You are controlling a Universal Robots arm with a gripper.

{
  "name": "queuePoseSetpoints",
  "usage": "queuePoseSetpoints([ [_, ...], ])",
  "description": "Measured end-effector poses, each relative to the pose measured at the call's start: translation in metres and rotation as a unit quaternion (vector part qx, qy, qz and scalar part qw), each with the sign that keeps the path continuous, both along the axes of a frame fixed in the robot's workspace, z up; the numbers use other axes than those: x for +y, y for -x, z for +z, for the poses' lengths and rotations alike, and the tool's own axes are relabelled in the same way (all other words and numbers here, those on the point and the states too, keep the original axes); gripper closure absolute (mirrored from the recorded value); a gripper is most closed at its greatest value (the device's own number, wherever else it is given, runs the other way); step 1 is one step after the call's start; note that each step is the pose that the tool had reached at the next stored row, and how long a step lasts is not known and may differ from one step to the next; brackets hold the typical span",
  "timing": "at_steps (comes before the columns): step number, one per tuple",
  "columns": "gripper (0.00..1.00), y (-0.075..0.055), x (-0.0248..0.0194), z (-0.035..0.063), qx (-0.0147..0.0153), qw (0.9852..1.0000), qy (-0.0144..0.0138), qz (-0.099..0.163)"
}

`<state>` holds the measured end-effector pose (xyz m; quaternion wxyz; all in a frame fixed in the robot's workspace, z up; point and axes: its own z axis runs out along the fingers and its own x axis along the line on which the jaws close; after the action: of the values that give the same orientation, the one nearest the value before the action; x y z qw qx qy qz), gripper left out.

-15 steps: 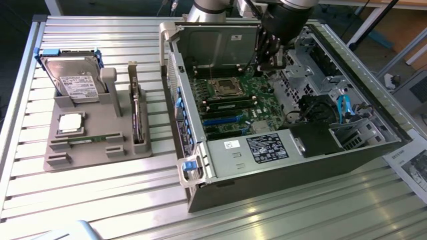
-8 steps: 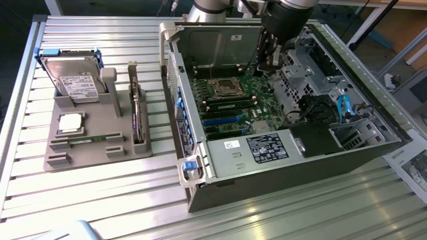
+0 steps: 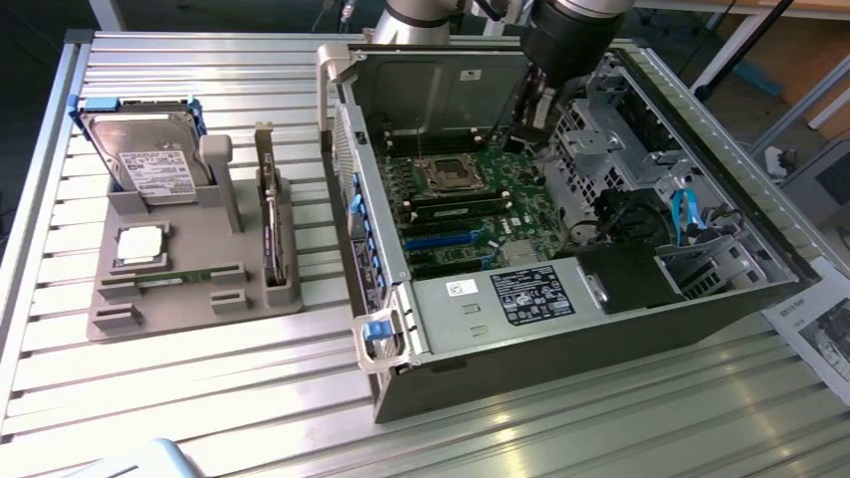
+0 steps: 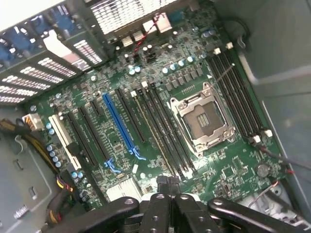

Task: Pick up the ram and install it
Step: 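Press down the ram until it locks into place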

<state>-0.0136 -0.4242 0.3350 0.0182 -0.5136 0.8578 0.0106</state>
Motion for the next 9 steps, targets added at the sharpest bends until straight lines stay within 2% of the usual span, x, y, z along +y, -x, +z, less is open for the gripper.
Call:
queuePoseSetpoints([
  [3,0.9,0.0,0.0,0.0,0.0,0.9995,0.0,-0.03],
  [5,0.9,0.0,0.0,0.0,0.0,0.998,0.0,-0.063],
  [7,0.9,0.0,0.0,0.0,0.0,0.9959,0.0,-0.09],
  [9,0.9,0.0,0.0,0.0,0.0,0.9939,0.0,-0.11],
])
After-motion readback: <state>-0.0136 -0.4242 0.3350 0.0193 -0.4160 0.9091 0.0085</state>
